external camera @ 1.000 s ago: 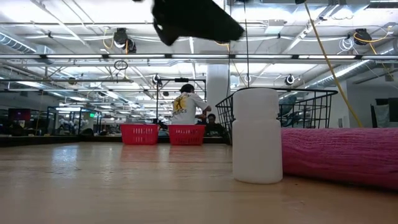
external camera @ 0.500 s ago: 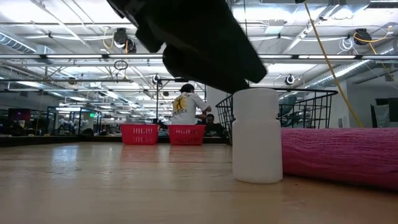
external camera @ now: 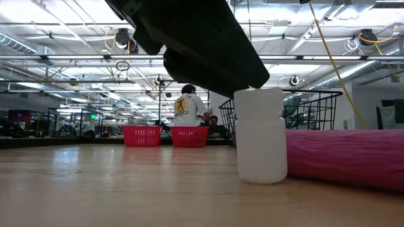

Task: Pick & Place Medicine items
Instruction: Put the white pill bottle into the left orange basket

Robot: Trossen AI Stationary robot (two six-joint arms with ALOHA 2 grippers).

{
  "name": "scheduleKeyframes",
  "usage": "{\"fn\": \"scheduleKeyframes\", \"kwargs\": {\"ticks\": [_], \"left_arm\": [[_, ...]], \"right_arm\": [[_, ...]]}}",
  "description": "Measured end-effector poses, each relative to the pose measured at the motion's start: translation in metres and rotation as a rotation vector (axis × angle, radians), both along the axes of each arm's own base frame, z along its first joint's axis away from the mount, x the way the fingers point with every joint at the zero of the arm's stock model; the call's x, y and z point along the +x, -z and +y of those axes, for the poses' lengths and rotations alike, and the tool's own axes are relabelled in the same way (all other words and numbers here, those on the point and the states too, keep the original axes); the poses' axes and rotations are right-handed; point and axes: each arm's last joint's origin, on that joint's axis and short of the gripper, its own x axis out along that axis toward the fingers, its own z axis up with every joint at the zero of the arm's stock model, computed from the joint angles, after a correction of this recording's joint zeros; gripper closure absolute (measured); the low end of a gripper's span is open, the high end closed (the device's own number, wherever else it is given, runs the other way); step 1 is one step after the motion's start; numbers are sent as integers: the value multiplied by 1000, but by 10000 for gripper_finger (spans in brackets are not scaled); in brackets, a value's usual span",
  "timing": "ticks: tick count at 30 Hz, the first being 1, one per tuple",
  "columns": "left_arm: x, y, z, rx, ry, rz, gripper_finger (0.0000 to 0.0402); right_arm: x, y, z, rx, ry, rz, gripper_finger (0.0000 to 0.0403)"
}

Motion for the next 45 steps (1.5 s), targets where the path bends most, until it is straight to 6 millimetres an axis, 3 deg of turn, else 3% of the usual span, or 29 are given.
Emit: {"fn": "scheduleKeyframes", "kwargs": {"ticks": [41, 45], "left_arm": [[9, 13, 7, 17, 3, -7, 165], [8, 14, 6, 23, 8, 1, 185]], "right_arm": [[0, 0, 0, 26, 4, 0, 193], [0, 1, 0, 21, 5, 10, 193]]}}
